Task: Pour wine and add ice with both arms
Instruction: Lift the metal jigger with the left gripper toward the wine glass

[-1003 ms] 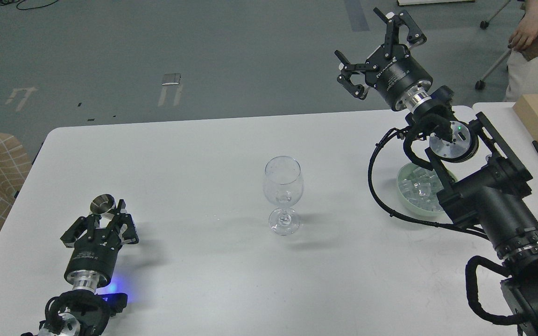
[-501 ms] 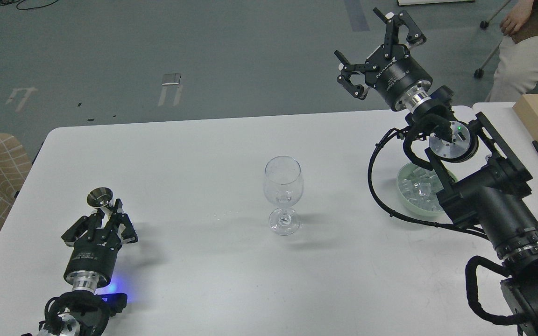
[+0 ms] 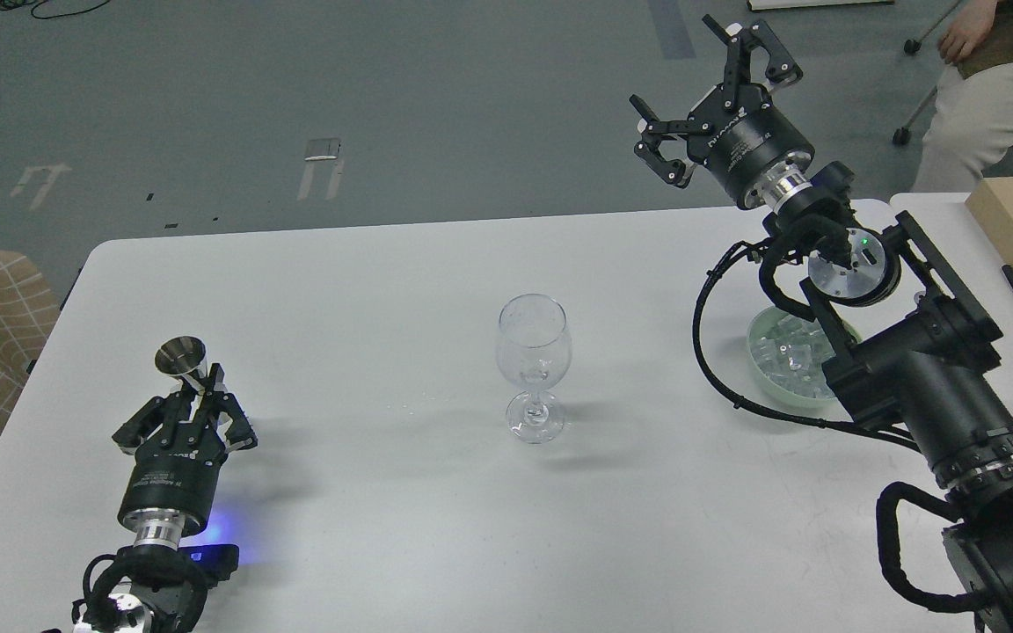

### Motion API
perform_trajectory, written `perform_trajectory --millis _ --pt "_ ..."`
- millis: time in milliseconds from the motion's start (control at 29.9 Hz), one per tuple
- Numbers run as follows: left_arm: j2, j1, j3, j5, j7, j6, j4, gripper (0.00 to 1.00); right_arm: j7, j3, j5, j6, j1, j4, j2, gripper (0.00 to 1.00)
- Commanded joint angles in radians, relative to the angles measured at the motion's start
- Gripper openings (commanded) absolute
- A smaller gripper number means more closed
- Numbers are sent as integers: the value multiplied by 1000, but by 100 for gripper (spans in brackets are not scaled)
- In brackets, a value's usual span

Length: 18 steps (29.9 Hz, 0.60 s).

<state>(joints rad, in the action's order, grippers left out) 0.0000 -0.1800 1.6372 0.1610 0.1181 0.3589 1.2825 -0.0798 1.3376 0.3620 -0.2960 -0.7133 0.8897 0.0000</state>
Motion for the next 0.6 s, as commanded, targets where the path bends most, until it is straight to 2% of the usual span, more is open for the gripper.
perform_trajectory --millis 0,568 --pt "0 0 -2 -3 2 3 3 5 0 0 0 0 0 0 0 100" --pt "0 25 -42 -17 0 -2 15 0 0 0 0 1 3 0 0 100"
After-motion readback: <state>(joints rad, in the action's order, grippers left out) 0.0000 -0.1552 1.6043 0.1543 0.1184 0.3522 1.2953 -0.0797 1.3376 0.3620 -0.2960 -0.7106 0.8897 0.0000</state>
